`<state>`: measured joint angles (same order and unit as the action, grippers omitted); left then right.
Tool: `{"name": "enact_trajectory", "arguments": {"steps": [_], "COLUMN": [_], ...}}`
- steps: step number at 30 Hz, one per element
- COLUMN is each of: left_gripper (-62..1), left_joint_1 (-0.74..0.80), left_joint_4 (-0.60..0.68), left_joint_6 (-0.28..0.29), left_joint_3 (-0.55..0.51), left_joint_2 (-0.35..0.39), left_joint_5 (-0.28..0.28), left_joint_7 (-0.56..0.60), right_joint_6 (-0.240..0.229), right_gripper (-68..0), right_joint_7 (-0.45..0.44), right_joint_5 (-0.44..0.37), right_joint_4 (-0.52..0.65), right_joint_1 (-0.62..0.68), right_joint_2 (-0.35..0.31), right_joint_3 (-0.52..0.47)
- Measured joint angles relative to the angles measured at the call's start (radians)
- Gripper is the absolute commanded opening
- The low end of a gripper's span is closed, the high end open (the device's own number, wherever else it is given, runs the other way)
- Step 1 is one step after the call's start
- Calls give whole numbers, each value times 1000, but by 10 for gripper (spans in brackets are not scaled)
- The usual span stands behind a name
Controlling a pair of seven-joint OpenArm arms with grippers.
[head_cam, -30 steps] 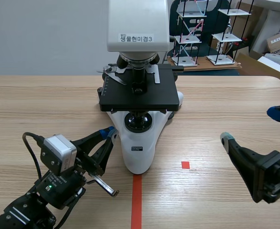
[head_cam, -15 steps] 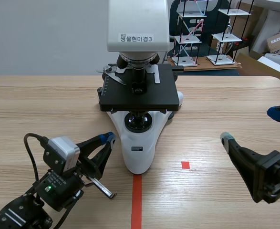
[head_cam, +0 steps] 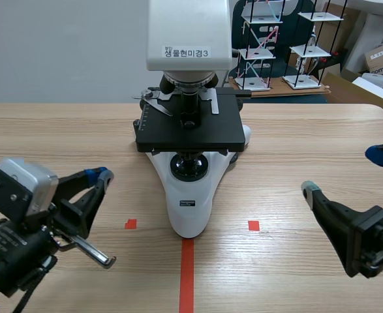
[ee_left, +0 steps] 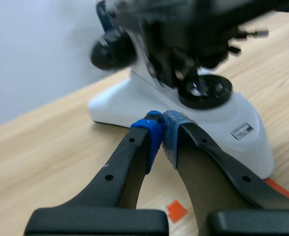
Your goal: Return to the home posture
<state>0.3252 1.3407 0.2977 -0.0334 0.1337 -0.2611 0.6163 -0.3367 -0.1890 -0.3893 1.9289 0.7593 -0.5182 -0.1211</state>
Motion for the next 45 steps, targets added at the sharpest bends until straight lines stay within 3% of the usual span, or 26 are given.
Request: {"name": "enact_trajectory", "arguments": {"steps": [7, 18, 22, 30, 36, 40, 43, 45], "left_gripper": [-590, -590, -590, -590, -444, -266, -93, -50], "left_joint_1": [147, 348, 408, 504, 532, 545, 545, 546], "left_joint_4": [187, 328, 347, 378, 379, 379, 379, 383], "left_joint_6": [14, 14, 8, -16, -16, -16, -17, -52], "left_joint_3": [-85, -130, -130, -153, -182, -182, -200, -217], "left_joint_2": [11, 143, 196, 240, 240, 238, 238, 237], "left_joint_5": [-1, 1, 74, 98, 98, 97, 98, 134], "left_joint_7": [-59, -56, -53, -43, -43, -37, 71, 82], "right_joint_6": [0, 0, 0, 0, 0, 0, 0, 0], "right_gripper": [-71, -71, -71, -71, -71, -71, -71, -71], "right_joint_7": [0, 0, 0, 0, 0, 0, 0, 0], "right_joint_5": [0, 0, 0, 0, 0, 0, 0, 0], "right_joint_4": [0, 0, 0, 0, 0, 0, 0, 0], "right_joint_1": [0, 0, 0, 0, 0, 0, 0, 0], "right_joint_2": [0, 0, 0, 0, 0, 0, 0, 0], "right_joint_3": [0, 0, 0, 0, 0, 0, 0, 0]}}
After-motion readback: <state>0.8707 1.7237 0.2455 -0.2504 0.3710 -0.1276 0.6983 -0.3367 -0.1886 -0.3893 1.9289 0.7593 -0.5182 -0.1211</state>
